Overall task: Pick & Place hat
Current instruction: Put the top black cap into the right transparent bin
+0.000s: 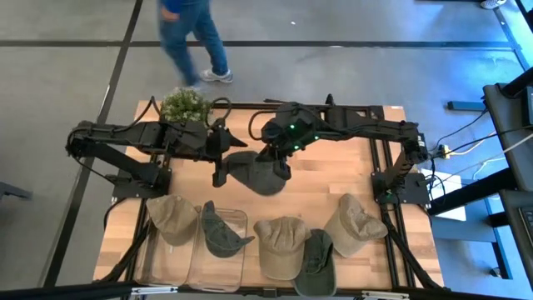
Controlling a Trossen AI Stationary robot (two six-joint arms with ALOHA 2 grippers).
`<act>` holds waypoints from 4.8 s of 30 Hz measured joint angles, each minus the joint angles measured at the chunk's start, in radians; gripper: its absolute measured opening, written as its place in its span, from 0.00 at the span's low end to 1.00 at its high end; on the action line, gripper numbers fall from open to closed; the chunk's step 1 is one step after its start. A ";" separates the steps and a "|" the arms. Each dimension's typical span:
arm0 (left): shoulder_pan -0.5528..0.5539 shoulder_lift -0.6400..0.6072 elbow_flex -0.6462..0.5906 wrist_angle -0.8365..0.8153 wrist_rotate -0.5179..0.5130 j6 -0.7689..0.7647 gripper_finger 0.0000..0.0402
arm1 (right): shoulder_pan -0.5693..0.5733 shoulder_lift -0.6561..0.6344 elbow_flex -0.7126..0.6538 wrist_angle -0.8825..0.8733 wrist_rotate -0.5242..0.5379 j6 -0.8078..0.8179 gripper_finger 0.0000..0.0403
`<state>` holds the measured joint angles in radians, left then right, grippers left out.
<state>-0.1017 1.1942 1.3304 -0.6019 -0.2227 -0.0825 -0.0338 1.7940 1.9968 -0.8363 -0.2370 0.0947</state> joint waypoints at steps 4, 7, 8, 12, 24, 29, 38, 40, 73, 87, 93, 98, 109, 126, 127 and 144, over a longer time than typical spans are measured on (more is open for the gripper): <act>0.000 0.018 0.000 0.002 0.000 -0.009 0.66 | 0.011 0.000 0.046 0.006 0.004 -0.017 0.02; 0.000 0.029 0.000 0.012 -0.011 -0.009 0.66 | 0.017 0.000 0.065 -0.001 0.005 -0.022 0.02; 0.000 0.033 0.000 0.016 -0.013 -0.009 0.66 | 0.020 0.000 0.069 0.000 0.007 -0.022 0.02; 0.000 0.033 0.000 0.066 0.019 -0.009 0.66 | 0.026 0.000 0.064 -0.011 0.008 -0.022 0.02; 0.000 0.025 0.000 0.051 0.087 -0.061 0.52 | 0.026 0.000 0.059 -0.045 0.008 -0.022 0.02; 0.000 0.025 0.000 0.046 0.087 -0.061 0.42 | 0.026 0.000 0.059 -0.045 0.008 -0.025 0.02; 0.000 0.025 0.000 0.001 0.083 -0.061 0.27 | 0.026 0.000 0.062 -0.050 0.010 -0.028 0.02; 0.000 0.025 0.000 -0.001 0.083 -0.061 0.23 | 0.026 0.000 0.066 -0.045 0.010 -0.035 0.02; 0.000 0.024 0.163 -0.138 0.331 -0.175 0.06 | 0.023 -0.171 0.161 -0.188 0.222 -0.020 0.42; -0.208 0.024 0.358 -0.217 0.451 -0.323 0.06 | 0.031 -0.218 0.157 -0.505 0.664 0.234 0.42; -0.368 0.071 0.359 -0.262 0.364 -0.401 0.06 | 0.031 -0.175 0.156 -0.589 0.688 0.265 0.42; -0.470 0.140 0.357 -0.262 0.392 -0.493 0.06 | 0.031 -0.156 0.156 -0.616 0.689 0.263 0.42; -0.589 0.252 0.357 -0.257 0.299 -0.493 0.06 | 0.032 -0.158 0.156 -0.628 0.684 0.271 0.42; -0.596 0.413 0.357 -0.476 0.287 -0.288 0.07 | 0.032 -0.158 0.156 -0.628 0.681 0.271 0.42; -0.596 0.417 0.357 -0.472 0.272 -0.274 0.08 | 0.032 -0.158 0.156 -0.628 0.681 0.271 0.42; -0.573 0.435 0.357 -0.535 0.144 -0.250 0.15 | 0.032 -0.158 0.156 -0.636 0.678 0.271 0.42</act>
<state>-0.6746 1.6287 1.6878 -1.1370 -0.0784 -0.3321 -0.0021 1.6363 2.1529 -1.4721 0.4405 0.3653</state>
